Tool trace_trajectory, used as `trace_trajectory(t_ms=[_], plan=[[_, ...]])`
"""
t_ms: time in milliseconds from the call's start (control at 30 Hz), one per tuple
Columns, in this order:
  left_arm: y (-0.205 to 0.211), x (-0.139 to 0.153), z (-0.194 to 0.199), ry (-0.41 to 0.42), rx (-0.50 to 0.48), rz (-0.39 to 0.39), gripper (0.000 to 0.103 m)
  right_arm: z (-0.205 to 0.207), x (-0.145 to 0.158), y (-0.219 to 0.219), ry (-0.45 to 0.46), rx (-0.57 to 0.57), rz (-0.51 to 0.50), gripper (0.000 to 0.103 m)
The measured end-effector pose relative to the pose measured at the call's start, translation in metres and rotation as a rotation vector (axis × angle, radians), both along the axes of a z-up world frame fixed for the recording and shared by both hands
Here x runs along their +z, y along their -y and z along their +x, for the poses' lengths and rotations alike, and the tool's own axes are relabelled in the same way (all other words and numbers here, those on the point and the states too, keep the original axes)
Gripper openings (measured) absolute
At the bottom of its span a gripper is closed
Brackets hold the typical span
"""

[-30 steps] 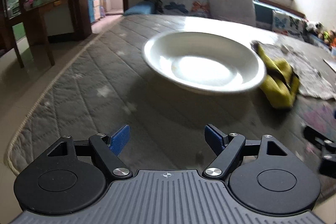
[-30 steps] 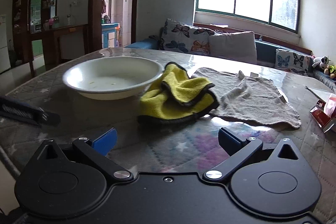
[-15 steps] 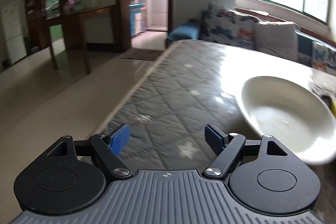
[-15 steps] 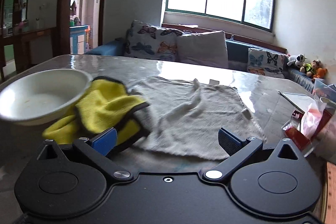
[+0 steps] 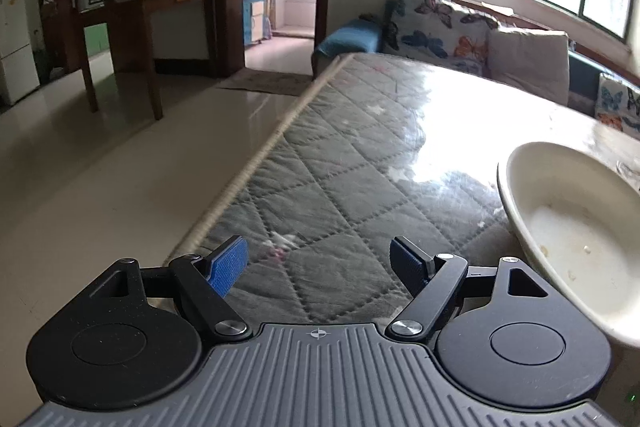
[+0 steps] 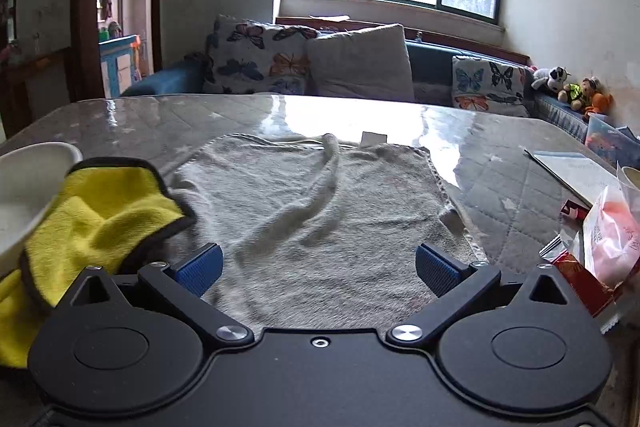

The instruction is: Clean bowl

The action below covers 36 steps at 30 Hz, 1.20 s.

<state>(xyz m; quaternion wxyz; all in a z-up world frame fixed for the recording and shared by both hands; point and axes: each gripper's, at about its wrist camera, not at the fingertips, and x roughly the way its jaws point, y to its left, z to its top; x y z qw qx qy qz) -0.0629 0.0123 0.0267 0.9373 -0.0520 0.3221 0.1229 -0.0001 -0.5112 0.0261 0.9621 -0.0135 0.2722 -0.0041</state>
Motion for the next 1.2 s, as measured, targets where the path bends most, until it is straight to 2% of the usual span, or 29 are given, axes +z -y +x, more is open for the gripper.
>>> trace_trajectory(t_ms=[200, 267, 400, 667, 1200], plan=[[0.003, -0.008, 0.008, 0.001, -0.036, 0.024, 0.08, 0.014, -0.005, 0.007, -0.056, -0.01, 0.018, 0.103], [0.004, -0.01, 0.009, 0.002, -0.038, 0.025, 0.085, 0.018, -0.007, 0.008, -0.078, -0.008, 0.026, 0.103], [0.01, -0.013, 0.011, 0.004, -0.057, 0.041, 0.088, 0.026, -0.012, 0.01, -0.134, -0.021, 0.035, 0.103], [0.011, -0.018, 0.015, -0.001, -0.069, 0.034, 0.094, 0.026, -0.012, 0.009, -0.138, -0.02, 0.036, 0.103], [0.012, -0.02, 0.02, -0.007, -0.063, 0.029, 0.099, 0.028, -0.011, 0.007, -0.139, -0.02, 0.035, 0.103]])
